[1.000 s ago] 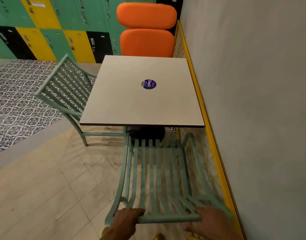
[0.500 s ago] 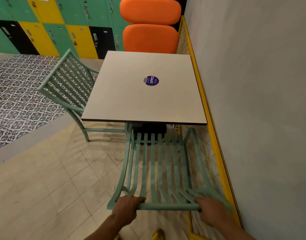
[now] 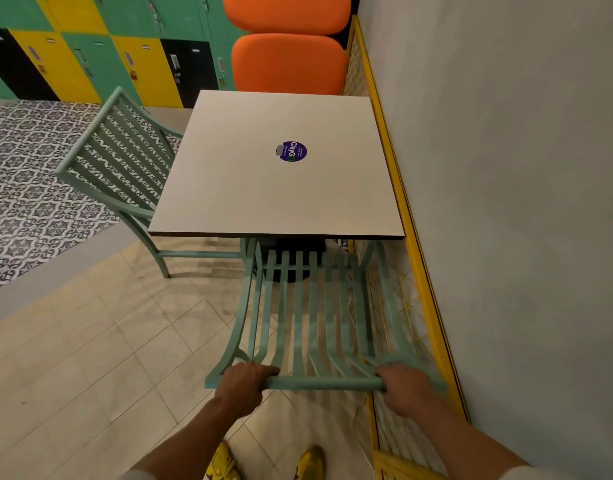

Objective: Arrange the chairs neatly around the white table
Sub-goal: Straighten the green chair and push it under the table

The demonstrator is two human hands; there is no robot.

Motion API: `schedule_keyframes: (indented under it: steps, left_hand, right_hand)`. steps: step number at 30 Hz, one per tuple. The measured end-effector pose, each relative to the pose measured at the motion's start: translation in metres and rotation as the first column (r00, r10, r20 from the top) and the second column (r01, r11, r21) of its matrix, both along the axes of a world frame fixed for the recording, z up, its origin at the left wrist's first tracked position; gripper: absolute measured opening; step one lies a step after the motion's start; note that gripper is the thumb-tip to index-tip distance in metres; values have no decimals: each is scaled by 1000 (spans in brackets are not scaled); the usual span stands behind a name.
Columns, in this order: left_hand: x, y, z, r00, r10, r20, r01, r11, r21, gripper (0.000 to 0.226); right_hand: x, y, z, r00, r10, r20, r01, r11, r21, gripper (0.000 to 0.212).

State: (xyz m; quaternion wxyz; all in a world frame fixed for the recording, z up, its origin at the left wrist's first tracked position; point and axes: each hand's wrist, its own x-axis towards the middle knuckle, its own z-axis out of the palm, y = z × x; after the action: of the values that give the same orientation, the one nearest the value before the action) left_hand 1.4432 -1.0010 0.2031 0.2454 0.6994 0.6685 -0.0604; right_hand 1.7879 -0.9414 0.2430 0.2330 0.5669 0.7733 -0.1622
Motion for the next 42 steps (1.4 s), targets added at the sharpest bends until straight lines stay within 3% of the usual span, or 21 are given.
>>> schedule_keyframes:
  steps: [20, 32, 38, 42]
  left_hand:
    - [-1, 4, 17, 1000, -21, 7, 21, 998, -66, 41]
    - [1, -4, 32, 1000, -28, -4, 28, 997, -75, 27]
    - [1, -6, 41, 999, -33, -38, 30, 997, -76, 41]
    - [-5, 0, 60, 996, -51, -73, 43, 994, -104, 59]
  right_hand:
    - [10, -3, 15, 994, -101, -34, 101, 995, -13, 31]
    - [4, -8, 26, 999, -13, 33, 13, 1000, 17, 36]
    - [-1, -12, 29, 994, -97, 44, 96, 995, 10, 33]
    - [-14, -2, 53, 994, -88, -57, 78, 984, -161, 68]
